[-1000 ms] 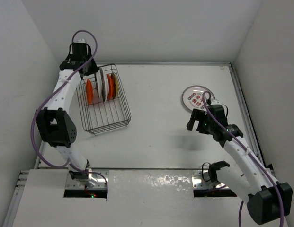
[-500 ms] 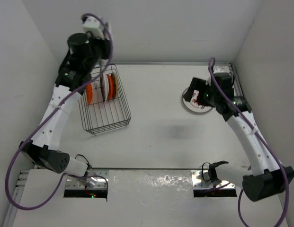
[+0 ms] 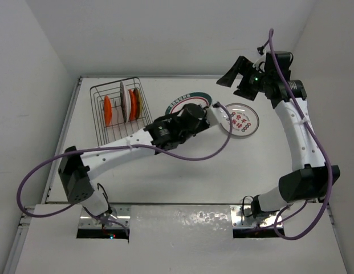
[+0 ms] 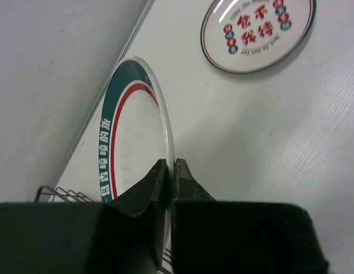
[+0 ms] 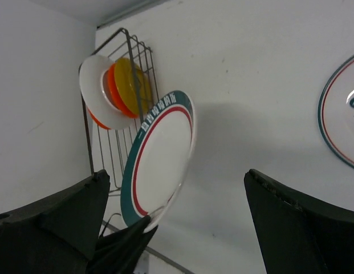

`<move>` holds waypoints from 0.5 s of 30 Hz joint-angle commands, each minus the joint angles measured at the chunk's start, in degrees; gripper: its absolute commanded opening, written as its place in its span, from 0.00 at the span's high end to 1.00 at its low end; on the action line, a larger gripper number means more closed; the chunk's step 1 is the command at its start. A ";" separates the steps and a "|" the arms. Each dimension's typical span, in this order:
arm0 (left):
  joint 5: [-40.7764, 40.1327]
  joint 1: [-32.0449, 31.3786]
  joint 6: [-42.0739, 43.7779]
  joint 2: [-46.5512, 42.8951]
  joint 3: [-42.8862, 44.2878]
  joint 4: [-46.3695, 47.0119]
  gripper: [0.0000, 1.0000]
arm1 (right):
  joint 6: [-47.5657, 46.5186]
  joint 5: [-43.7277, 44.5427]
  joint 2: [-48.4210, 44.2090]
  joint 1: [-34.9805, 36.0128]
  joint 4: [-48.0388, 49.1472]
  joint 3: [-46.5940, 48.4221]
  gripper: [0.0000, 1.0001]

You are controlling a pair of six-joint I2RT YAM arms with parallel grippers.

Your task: Unload the plates from the dish rack

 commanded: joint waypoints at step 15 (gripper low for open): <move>-12.12 -11.98 9.57 8.31 4.67 13.45 1.00 | 5.33 -15.46 -1.64 0.43 15.76 -27.58 0.43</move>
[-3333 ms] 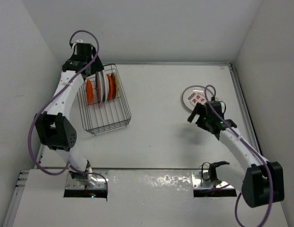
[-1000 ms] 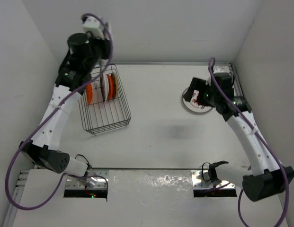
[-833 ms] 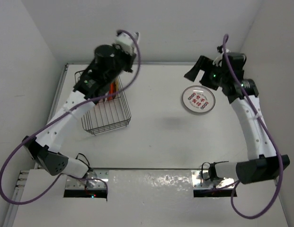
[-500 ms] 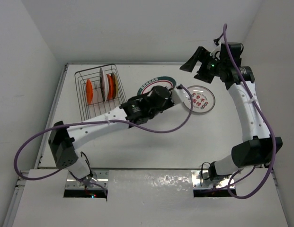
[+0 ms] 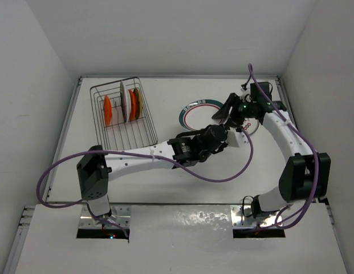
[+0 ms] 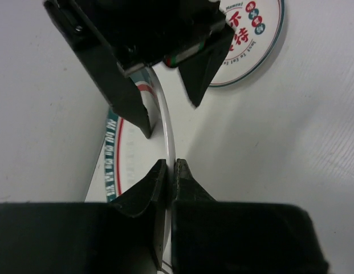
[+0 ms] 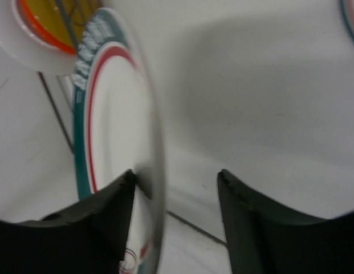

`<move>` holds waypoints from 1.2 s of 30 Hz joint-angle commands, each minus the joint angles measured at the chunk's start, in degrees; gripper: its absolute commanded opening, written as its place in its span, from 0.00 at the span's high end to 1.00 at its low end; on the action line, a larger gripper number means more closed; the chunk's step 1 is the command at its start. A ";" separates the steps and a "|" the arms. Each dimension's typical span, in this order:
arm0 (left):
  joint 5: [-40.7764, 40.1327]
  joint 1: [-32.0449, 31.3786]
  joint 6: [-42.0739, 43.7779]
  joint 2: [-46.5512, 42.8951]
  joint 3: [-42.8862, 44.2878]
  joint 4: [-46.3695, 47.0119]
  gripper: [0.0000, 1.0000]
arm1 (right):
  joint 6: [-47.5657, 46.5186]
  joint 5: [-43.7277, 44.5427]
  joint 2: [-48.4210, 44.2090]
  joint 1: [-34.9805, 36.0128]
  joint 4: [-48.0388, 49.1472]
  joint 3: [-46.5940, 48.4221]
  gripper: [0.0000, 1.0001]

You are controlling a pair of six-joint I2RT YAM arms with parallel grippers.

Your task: Unload the plates from the dish rack

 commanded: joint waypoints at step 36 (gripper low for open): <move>-18.02 11.29 -55.60 -36.53 -15.51 -22.48 0.00 | 8.21 23.33 10.55 -19.50 31.13 -14.41 0.39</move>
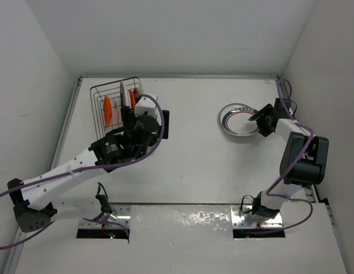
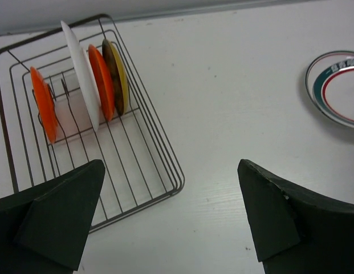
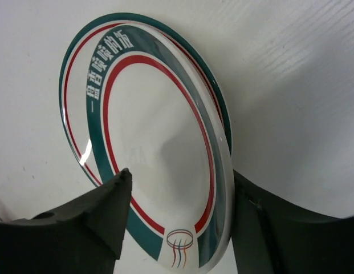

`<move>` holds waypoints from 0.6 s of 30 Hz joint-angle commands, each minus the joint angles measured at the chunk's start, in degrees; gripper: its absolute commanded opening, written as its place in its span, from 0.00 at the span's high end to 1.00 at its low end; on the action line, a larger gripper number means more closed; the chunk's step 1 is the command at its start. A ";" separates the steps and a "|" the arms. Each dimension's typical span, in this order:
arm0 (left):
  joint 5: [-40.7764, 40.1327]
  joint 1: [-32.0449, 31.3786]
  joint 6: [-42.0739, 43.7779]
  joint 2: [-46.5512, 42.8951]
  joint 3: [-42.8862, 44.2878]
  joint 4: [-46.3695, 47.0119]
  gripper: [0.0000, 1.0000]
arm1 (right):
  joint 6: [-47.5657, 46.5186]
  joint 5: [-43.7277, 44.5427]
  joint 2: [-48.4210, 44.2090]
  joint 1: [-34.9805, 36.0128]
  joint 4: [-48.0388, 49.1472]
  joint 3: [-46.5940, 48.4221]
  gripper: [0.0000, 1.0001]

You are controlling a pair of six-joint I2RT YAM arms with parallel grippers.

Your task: Unload the plates from the dish rack

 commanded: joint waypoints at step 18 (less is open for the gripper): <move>25.23 31.71 -7.99 11.04 6.37 0.07 0.00 | -2.48 19.38 1.76 5.38 -23.78 8.19 0.01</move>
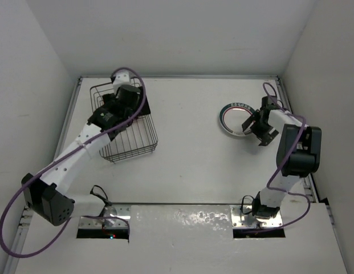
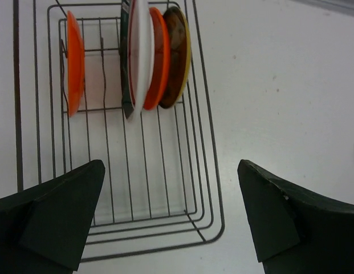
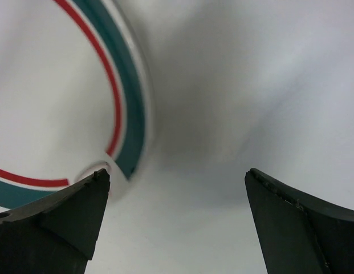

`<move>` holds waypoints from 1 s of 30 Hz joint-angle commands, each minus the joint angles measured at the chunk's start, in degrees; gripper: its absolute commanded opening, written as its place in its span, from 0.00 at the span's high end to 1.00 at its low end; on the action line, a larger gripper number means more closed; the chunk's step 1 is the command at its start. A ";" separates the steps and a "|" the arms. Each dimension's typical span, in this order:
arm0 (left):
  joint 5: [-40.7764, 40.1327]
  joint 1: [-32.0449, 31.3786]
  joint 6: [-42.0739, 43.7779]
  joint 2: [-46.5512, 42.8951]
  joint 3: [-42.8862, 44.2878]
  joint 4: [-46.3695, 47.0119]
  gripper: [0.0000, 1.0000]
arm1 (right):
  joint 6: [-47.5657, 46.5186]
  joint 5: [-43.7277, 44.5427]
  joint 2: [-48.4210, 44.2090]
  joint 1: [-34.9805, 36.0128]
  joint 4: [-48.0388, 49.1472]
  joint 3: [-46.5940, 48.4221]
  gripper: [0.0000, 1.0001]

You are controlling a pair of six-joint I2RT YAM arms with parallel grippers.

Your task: Unload the plates from the dish rack

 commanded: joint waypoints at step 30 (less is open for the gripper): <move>19.57 22.11 4.69 28.53 26.34 2.48 1.00 | -13.79 9.76 -52.68 22.13 -5.26 -19.67 0.01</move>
